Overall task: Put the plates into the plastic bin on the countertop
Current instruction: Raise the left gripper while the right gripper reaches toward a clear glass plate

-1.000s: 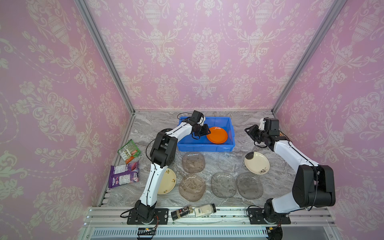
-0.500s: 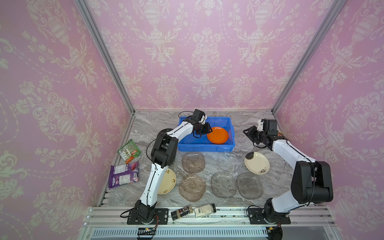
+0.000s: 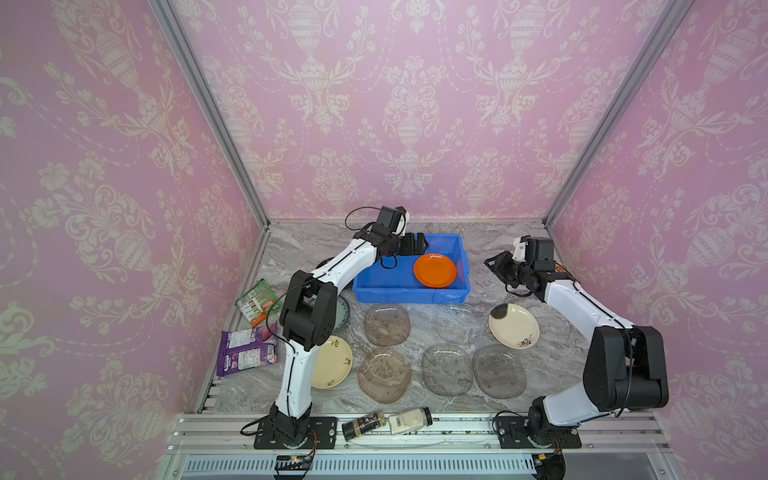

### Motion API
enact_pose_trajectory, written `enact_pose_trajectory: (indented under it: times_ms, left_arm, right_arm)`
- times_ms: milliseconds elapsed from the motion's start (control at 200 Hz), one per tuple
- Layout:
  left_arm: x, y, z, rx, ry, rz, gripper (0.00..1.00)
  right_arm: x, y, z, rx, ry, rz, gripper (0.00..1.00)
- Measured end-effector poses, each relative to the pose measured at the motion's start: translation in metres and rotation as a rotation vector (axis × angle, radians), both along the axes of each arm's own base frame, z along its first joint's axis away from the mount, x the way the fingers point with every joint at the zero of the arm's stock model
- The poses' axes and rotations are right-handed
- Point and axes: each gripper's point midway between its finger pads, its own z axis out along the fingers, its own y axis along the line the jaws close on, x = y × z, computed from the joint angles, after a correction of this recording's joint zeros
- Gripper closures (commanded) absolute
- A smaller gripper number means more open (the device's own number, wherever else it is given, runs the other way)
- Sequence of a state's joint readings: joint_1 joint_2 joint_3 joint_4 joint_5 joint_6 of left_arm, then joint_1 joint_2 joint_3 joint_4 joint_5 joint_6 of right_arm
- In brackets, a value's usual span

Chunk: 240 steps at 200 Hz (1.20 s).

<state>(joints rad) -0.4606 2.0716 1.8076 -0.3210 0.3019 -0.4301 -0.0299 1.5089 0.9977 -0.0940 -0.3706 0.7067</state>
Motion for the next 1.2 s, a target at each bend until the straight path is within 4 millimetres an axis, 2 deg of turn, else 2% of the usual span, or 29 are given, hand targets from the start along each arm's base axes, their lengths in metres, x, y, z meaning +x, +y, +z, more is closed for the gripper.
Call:
enact_pose_trajectory:
  times_ms: [75, 145, 240, 315, 430, 520, 615, 746, 876, 981, 1091, 1201]
  left_arm:
    - [-0.001, 0.011, 0.044, -0.017, -0.114, 0.041, 0.01]
    - [-0.005, 0.022, 0.075, -0.038, -0.202, 0.073, 0.01]
    - [-0.008, 0.035, 0.1, -0.059, -0.26, 0.1, 0.01]
    - [-0.007, 0.044, 0.107, -0.069, -0.267, 0.101, 0.01]
    - [-0.012, 0.057, 0.102, -0.064, -0.244, 0.082, 0.01]
    - [-0.029, 0.06, 0.092, -0.06, -0.193, 0.056, 0.01]
    - [-0.05, 0.059, 0.083, -0.061, -0.149, 0.023, 0.01]
    - [-0.075, 0.059, 0.063, -0.052, -0.069, -0.015, 0.01]
    - [-0.089, 0.057, 0.039, -0.038, 0.0, -0.04, 0.02]
    - [-0.097, 0.057, 0.025, -0.034, 0.042, -0.054, 0.02]
    - [-0.099, 0.055, 0.023, -0.042, 0.051, -0.066, 0.02]
    - [-0.1, 0.055, 0.023, -0.044, 0.054, -0.07, 0.02]
  right_arm:
    - [-0.001, 0.003, 0.002, -0.005, -0.003, 0.01, 0.7]
    - [-0.002, 0.005, 0.004, -0.012, -0.003, 0.02, 0.7]
    - [-0.006, 0.008, 0.008, -0.026, -0.001, 0.038, 0.7]
    - [-0.015, 0.011, 0.012, -0.043, 0.005, 0.057, 0.72]
    - [-0.033, 0.011, 0.024, -0.085, 0.007, 0.079, 0.75]
    - [-0.053, 0.013, 0.035, -0.119, -0.001, 0.1, 0.76]
    - [-0.079, 0.019, 0.034, -0.144, 0.023, 0.125, 0.77]
    - [-0.124, 0.025, 0.006, -0.165, 0.135, 0.161, 0.73]
    - [-0.171, 0.026, -0.032, -0.168, 0.28, 0.186, 0.71]
    - [-0.2, 0.023, -0.061, -0.164, 0.379, 0.187, 0.72]
    - [-0.215, 0.024, -0.08, -0.152, 0.443, 0.183, 0.73]
    - [-0.212, 0.027, -0.083, -0.135, 0.444, 0.174, 0.73]
